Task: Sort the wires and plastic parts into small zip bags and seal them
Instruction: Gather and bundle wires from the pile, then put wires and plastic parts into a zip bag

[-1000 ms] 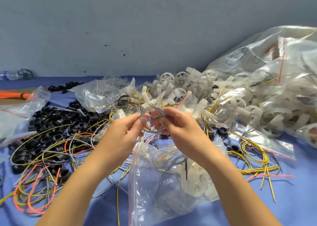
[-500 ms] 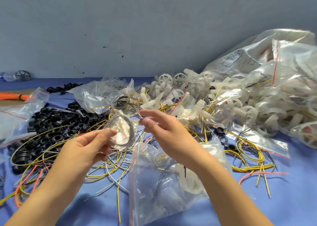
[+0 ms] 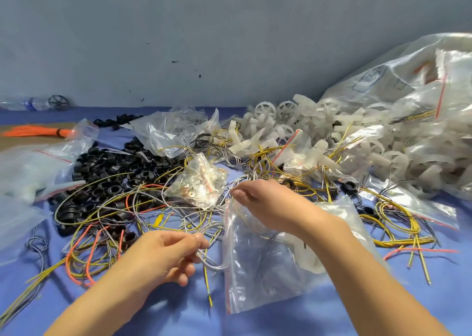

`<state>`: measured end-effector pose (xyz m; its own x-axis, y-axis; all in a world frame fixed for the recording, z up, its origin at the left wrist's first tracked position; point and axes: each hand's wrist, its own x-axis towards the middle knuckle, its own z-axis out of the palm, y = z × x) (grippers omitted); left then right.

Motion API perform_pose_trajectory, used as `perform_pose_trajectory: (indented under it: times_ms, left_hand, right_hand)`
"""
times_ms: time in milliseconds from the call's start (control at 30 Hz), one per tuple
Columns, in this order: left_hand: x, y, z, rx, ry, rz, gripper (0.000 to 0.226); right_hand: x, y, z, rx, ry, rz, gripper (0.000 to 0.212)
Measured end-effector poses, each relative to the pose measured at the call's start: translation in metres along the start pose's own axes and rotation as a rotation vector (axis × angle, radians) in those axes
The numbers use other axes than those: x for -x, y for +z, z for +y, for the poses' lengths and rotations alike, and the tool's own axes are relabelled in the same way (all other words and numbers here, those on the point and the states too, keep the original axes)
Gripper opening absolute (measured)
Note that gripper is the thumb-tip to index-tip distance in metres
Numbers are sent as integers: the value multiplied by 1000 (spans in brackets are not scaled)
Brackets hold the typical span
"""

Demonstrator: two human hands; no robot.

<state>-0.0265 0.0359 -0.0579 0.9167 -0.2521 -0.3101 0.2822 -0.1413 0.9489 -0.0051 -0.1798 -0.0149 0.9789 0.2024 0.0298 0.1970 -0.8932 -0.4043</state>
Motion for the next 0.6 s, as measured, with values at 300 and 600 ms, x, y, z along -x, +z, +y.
perform_pose_trajectory:
  times_ms: [300, 600]
  left_hand:
    - [-2, 52, 9, -123, 143, -122, 36]
    - [-13, 37, 54, -583, 671, 93, 59]
  right_hand:
    - [-19, -11, 11, -312, -45, -96, 27]
    - [-4, -58, 1, -632, -169, 512, 18]
